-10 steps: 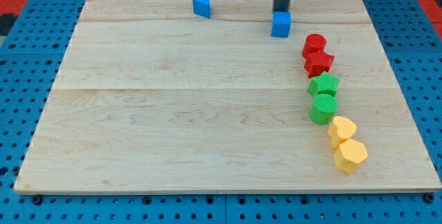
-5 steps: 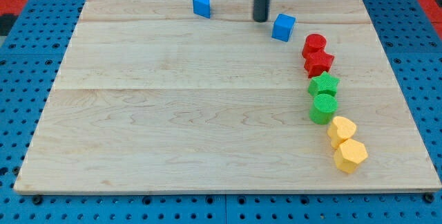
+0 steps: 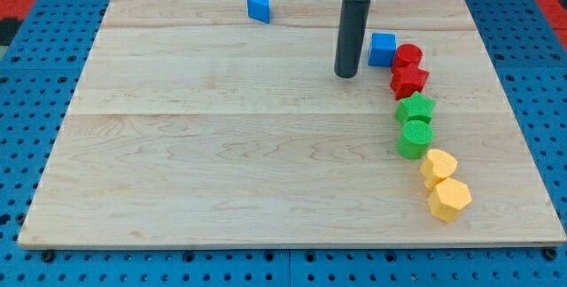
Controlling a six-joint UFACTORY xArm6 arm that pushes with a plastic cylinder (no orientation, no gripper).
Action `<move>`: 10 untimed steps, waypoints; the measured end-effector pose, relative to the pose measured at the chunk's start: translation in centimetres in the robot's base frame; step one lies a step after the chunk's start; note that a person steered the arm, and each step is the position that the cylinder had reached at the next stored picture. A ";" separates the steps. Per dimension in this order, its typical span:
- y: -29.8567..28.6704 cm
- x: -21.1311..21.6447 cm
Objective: Place the cube above the red circle
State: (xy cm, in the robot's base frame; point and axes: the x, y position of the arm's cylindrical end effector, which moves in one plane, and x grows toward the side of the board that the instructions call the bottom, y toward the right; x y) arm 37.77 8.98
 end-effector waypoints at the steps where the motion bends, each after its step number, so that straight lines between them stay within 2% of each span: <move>1: 4.2 -1.9; 2: 4.7 -5.2; 3: 3.3 -5.8; 4: -6.4 -5.7; 5: -10.8 -7.4; 6: -5.1 -9.0; 8: 4.3 -9.3; 9: 4.6 -9.3; 10: 1.8 -13.0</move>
State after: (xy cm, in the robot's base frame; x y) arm 24.81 10.79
